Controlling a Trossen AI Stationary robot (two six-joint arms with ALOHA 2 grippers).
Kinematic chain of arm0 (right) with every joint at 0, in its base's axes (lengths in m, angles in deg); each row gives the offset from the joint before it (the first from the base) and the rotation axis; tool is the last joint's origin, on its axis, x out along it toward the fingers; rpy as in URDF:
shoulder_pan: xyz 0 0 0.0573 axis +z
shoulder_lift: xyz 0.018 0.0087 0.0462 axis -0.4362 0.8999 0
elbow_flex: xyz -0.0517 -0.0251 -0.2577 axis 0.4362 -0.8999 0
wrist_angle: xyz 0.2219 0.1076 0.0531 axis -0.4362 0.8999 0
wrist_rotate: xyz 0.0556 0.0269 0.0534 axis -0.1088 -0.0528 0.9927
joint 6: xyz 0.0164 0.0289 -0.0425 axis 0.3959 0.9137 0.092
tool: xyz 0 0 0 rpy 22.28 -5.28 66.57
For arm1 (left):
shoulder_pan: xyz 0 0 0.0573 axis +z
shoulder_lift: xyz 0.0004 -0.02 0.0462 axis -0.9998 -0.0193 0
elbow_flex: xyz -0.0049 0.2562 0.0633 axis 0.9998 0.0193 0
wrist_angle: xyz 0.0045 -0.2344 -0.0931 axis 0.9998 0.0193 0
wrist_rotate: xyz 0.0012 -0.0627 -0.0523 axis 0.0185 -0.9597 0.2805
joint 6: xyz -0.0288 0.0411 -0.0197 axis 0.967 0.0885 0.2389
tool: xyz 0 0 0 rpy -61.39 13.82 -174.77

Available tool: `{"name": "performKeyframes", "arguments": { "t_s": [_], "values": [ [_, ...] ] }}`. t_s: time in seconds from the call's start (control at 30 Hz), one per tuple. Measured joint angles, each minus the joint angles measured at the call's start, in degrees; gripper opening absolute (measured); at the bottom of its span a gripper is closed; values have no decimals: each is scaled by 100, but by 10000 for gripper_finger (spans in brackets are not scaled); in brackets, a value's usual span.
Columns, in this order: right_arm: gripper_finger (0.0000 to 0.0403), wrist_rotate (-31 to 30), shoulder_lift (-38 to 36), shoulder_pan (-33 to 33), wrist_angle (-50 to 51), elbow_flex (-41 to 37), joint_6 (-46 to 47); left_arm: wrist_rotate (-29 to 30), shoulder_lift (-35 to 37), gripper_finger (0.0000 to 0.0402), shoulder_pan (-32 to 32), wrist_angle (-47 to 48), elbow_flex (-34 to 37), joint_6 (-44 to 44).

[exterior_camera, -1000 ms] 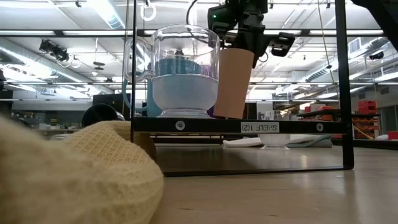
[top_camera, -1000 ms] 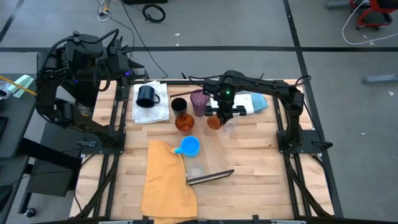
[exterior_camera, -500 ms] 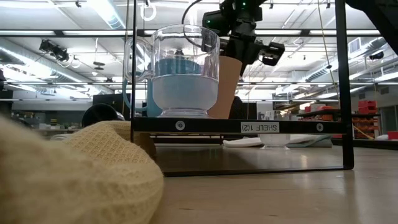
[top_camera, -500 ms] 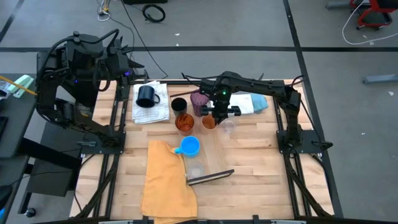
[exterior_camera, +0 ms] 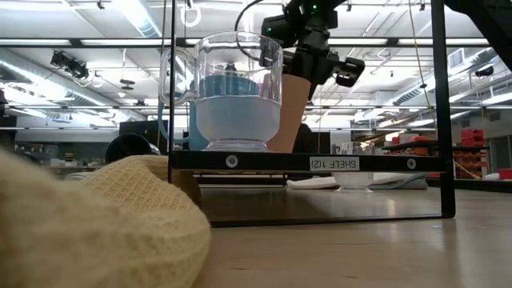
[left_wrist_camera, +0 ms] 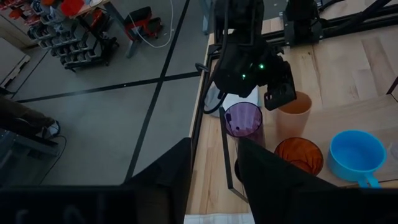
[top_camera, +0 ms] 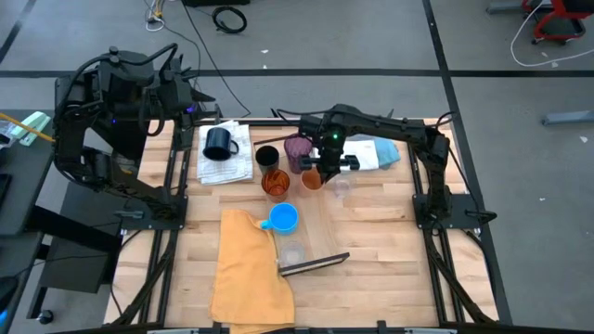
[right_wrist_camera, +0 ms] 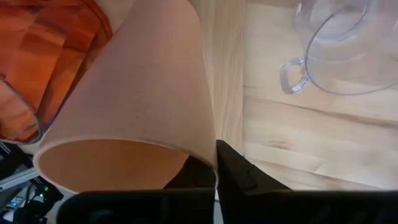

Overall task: Stack small to large cups/mugs on shelf
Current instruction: Put the light orange cup on the shelf

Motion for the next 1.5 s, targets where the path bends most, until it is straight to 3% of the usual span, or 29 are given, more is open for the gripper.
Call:
{"name": "performKeyframes", "arguments": {
  "t_s": [0.37, 1.07, 1.5],
  "values": [
    [26, -6, -2, -14, -294, 0, -250, -1, 0, 147, 0, 2, 0, 0],
    [31, 255, -42, 34, -300, 0, -760, -2, 0, 151, 0, 5, 0, 2],
    [87, 222, -42, 30, -373, 0, -781, -2, 0, 153, 0, 7, 0, 4]
  ]
}}
